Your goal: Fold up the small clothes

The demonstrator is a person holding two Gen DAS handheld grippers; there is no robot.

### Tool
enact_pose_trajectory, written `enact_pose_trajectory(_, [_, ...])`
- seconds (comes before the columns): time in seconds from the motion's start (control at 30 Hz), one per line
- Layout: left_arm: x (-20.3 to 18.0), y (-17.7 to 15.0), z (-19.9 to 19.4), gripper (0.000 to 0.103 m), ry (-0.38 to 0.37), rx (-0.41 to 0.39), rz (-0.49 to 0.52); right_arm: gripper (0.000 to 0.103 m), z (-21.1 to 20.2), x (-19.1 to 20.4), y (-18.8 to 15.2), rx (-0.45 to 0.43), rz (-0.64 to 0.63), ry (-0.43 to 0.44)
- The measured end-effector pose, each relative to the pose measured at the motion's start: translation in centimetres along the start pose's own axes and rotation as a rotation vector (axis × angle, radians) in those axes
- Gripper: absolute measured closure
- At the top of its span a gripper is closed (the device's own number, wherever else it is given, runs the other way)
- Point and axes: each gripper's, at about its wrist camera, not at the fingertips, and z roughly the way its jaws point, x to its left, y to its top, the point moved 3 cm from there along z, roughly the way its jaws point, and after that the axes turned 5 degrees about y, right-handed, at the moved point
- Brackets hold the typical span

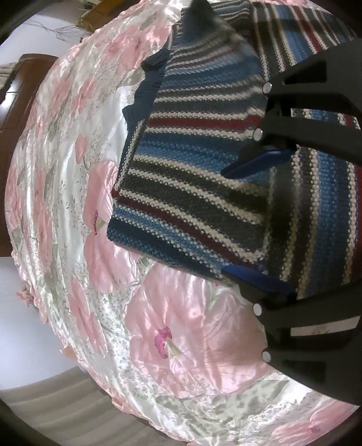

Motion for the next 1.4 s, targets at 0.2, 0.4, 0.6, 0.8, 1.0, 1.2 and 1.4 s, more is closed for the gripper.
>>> enact_pose_trajectory(0.2, [-1.5, -1.3, 0.7, 0.036, 0.048, -0.003, 0.072, 0.091, 2.8, -4.0, -3.3, 0.142, 0.069, -0.097])
enact_pose_trajectory(0.4, [-2.8, -1.0, -0.2, 0.033, -0.018, 0.012, 0.069, 0.071, 1.5, -3.7, -4.3, 0.128, 0.089, -0.050])
enact_pose_trajectory(0.6, [-3.4, -1.4, 1.4, 0.030, -0.011, 0.064, 0.058, 0.073, 3.3, -2.8, -5.2, 0.196, -0.005, -0.200])
enact_pose_trajectory(0.8, [-1.5, -2.6, -3.9, 0.028, -0.070, 0.071, 0.055, 0.060, -1.8, -0.2, -7.1, 0.140, -0.040, -0.142])
enact_pose_trajectory(1.0, [2.4, -8.6, -9.1, 0.021, -0.038, 0.126, 0.125, 0.052, -8.8, 1.1, -15.1, 0.163, -0.042, -0.129])
enact_pose_trajectory(1.2, [7.4, -17.0, -12.2, 0.021, 0.003, 0.245, 0.105, 0.046, -14.2, 0.5, -25.4, 0.214, 0.065, -0.107])
enact_pose_trajectory(1.4, [8.5, -21.8, -13.8, 0.021, -0.049, 0.291, 0.073, 0.043, -16.8, 0.6, -31.9, 0.233, 0.146, -0.094])
